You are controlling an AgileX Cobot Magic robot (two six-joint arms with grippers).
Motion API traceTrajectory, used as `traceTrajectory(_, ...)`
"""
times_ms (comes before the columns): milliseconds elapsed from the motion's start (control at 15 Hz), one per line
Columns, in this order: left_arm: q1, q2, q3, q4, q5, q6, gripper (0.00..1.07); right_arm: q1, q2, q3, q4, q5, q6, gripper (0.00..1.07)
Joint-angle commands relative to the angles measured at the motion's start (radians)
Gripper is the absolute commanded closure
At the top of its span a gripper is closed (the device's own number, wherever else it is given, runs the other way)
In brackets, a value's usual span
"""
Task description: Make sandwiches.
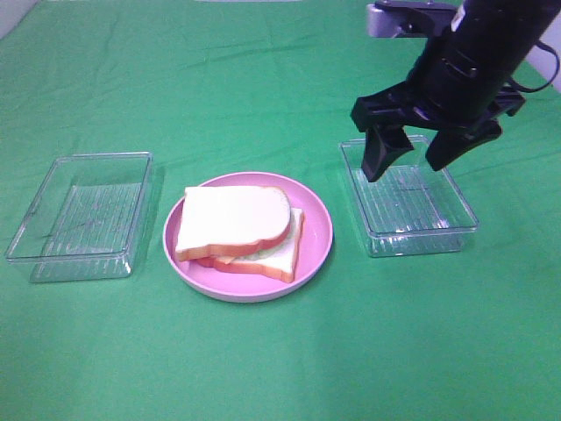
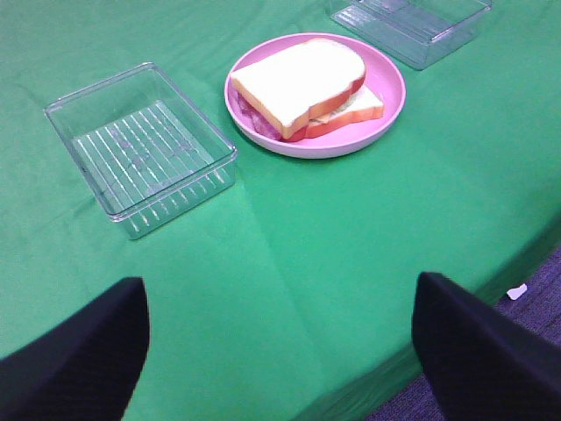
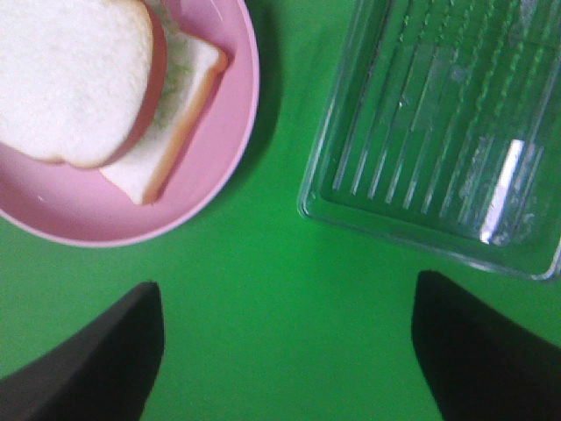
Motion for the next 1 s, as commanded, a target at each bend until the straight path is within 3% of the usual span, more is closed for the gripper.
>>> traceTrajectory(67, -0.004, -0.006, 0.002, -0.007, -0.008, 0.002, 0.29, -0.003, -0.134, 0.120, -0.033, 0.011, 0.008, 0.33)
traceTrajectory(333, -0.004, -0.006, 0.002, -0.007, -0.008, 0.002, 0.29, -0.003, -0.372, 0.332, -0.060, 0.038, 0.010, 0.33)
traceTrajectory(533, -0.004, -0.006, 0.002, -0.007, -0.008, 0.002, 0.29, -0.003, -0.649, 0.537, -0.067, 0.065, 0.006, 0.33)
traceTrajectory(800, -0.004, -0.006, 0.002, -0.007, -0.008, 0.004, 0.29, -0.003, -0.976, 0.713, -0.119, 0.113, -0.002, 0.34)
traceTrajectory(1000, -0.004, -0.006, 0.002, -0.008, -0.008, 0.004, 0.29, -0.003, -1.209, 0.719, -0.122, 0.144, -0.056, 0.34)
